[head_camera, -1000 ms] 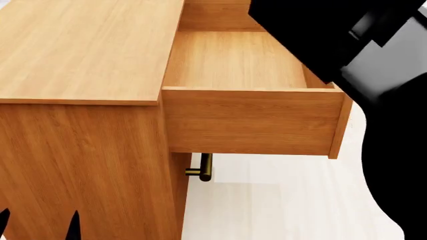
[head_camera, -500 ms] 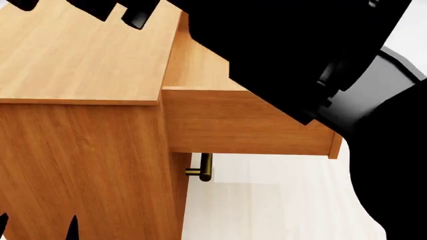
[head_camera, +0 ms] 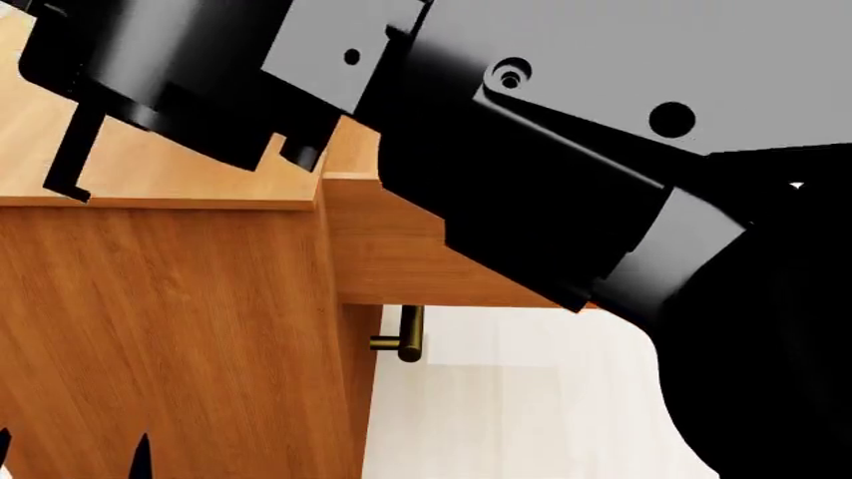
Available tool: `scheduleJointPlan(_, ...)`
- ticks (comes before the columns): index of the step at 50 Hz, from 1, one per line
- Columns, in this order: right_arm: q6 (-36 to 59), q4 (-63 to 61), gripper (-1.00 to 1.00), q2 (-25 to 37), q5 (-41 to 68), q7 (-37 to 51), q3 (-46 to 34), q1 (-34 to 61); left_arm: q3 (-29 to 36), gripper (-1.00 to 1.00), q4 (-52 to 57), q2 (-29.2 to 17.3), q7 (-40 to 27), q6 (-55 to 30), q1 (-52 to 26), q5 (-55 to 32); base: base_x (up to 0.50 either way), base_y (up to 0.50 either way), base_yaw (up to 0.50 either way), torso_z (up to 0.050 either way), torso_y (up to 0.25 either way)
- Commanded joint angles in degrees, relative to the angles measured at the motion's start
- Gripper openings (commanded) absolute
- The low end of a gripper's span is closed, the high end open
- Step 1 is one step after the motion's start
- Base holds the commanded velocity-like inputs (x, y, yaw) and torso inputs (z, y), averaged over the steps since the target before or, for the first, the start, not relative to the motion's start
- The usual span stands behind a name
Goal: Put the bowl on top of the cabinet.
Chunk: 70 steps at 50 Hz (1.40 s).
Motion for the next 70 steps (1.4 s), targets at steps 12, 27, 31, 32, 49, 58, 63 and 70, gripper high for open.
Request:
scheduleJointPlan(12, 0.3, -2.2, -1.00, 0.0, -4.1, -0.4, 0.3, -2.0, 0.0, 1.00, 0.1, -0.6, -0.2, 0.3, 0.4, -0.2, 0.00, 0.00, 0.00, 0.000, 0.001)
scheduleJointPlan(27, 0.9, -4.0, -1.00, 0.0, -5.4, -0.4, 0.3, -4.9, 0.4, 1.00, 0.3, -0.9, -0.4, 0.7, 0.7, 0.0, 0.00, 0.00, 0.00, 0.000, 0.000)
scheduleJointPlan(31, 0.9, -4.2, -1.00, 0.0, -5.5, -0.4, 0.4, -5.2, 0.5, 1.00, 0.0, -0.9, -0.3, 0.9, 0.6, 0.0, 0.00, 0.00, 0.00, 0.000, 0.000)
scheduleJointPlan(32, 0.9, -4.2, -1.00, 0.0, -5.6, -0.6, 0.3, -5.1, 0.5, 1.00, 0.0, -0.9, -0.3, 0.9, 0.6, 0.0, 0.00, 0.00, 0.00, 0.000, 0.000)
scheduleJointPlan(49, 1.2, -3.8, 1.00, 0.0, -3.8, 0.4, 0.3, -3.2, 0.8, 1.00, 0.6, -1.2, -0.7, 0.9, 0.9, 0.0, 0.00, 0.00, 0.00, 0.000, 0.000)
scheduleJointPlan(58, 1.4, -3.8, 1.00, 0.0, -3.2, 0.4, 0.3, -2.0, 1.0, 1.00, 1.2, -1.5, -0.9, 1.0, 1.4, 0.1, 0.00, 0.00, 0.00, 0.000, 0.000)
scheduleJointPlan(63, 1.4, -4.1, 1.00, 0.0, -3.1, 0.6, 0.2, -1.4, 1.1, 1.00, 1.6, -1.5, -1.0, 1.0, 1.6, 0.2, 0.00, 0.00, 0.00, 0.000, 0.000)
scheduleJointPlan(70, 1.2, -3.8, 1.00, 0.0, -2.5, 0.6, 0.3, -0.9, 1.2, 1.00, 1.9, -1.5, -1.3, 0.7, 1.5, 0.0, 0.00, 0.00, 0.00, 0.000, 0.000)
